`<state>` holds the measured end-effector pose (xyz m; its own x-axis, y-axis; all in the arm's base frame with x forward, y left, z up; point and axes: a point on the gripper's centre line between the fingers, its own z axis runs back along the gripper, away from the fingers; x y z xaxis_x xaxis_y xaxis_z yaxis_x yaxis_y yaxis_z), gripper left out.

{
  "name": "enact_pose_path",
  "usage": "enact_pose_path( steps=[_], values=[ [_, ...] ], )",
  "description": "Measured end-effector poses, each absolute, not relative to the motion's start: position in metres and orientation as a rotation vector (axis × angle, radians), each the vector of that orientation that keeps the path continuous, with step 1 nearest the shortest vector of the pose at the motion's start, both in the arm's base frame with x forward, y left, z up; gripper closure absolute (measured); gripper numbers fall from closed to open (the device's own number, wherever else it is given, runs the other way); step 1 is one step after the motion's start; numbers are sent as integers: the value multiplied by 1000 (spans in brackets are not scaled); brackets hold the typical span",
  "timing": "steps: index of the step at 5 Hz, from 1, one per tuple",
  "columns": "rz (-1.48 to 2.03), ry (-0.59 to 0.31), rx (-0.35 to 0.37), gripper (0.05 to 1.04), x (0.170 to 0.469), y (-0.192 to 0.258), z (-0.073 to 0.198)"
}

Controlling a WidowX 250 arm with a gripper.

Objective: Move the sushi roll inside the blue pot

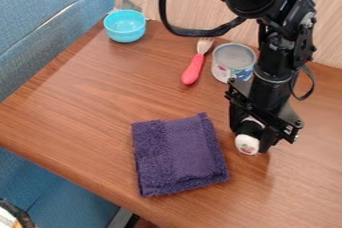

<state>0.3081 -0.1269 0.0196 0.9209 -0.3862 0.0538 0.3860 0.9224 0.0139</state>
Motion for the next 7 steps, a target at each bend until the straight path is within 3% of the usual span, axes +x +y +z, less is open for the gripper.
enact_pose_path(
  steps=[1,4,5,6,7],
  values=[
    [-372,-59,3,522,307,-126,17],
    [-288,-54,36,530,322,-97,25],
    [-181,-109,41,531,334,-67,48],
    [-74,-125,104,531,352,-38,69],
    [62,-147,100,531,373,6,78]
  ],
)
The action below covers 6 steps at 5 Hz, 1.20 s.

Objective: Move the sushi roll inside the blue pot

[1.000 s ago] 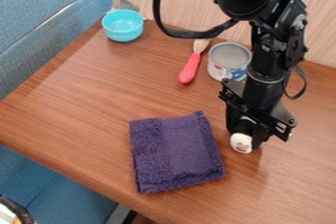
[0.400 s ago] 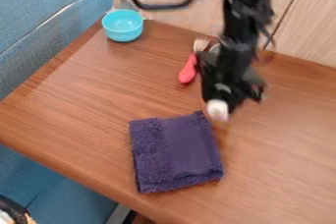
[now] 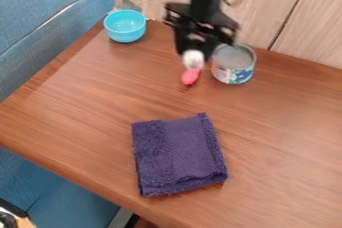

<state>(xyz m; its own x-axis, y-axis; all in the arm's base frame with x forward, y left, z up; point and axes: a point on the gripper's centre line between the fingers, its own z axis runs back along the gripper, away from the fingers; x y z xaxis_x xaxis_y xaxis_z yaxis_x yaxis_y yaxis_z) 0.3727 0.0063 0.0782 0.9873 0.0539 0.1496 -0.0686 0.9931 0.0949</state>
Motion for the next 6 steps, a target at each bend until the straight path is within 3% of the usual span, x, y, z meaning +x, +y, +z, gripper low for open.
enact_pose_path(
  steps=[3,6],
  values=[
    [340,-106,146,531,432,113,66],
    [426,-90,162,531,452,154,60]
  ],
)
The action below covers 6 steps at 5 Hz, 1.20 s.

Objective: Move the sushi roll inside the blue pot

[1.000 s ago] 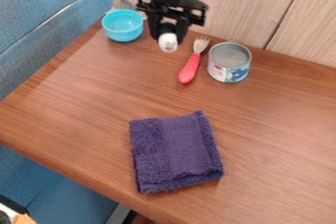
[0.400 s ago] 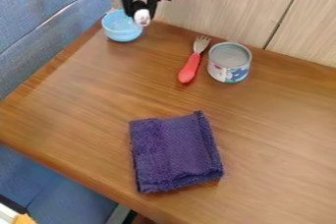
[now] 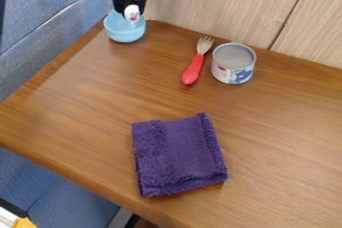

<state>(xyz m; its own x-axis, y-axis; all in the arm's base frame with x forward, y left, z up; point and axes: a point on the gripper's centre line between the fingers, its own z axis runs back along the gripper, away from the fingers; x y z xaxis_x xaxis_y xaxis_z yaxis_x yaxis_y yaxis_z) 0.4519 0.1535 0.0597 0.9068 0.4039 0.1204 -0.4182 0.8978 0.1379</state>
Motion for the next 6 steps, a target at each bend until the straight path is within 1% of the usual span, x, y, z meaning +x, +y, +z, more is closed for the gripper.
enact_pose_path(
  steps=[1,2,3,4,5,6],
  values=[
    [434,-60,163,531,448,154,53],
    [439,-43,142,531,447,156,42],
    [439,-35,136,474,446,156,40],
    [418,-8,121,183,444,154,35],
    [414,-8,119,72,444,153,34],
    [412,-2,119,73,443,153,33]
  ],
)
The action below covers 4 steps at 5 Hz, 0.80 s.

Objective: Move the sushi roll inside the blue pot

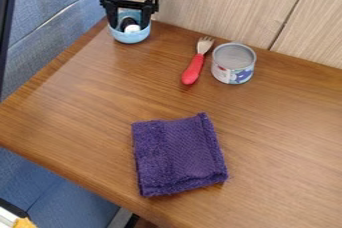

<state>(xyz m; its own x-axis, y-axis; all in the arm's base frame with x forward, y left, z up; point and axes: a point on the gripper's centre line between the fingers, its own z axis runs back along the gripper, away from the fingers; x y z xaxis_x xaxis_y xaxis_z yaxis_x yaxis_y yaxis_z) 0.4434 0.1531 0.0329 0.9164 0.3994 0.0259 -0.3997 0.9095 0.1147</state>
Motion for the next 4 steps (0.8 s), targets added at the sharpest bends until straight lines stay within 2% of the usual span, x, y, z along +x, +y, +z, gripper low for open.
enact_pose_path(
  steps=[2,4],
  values=[
    [409,-3,134,83,439,153,37],
    [370,-139,186,83,428,127,95]
  ],
)
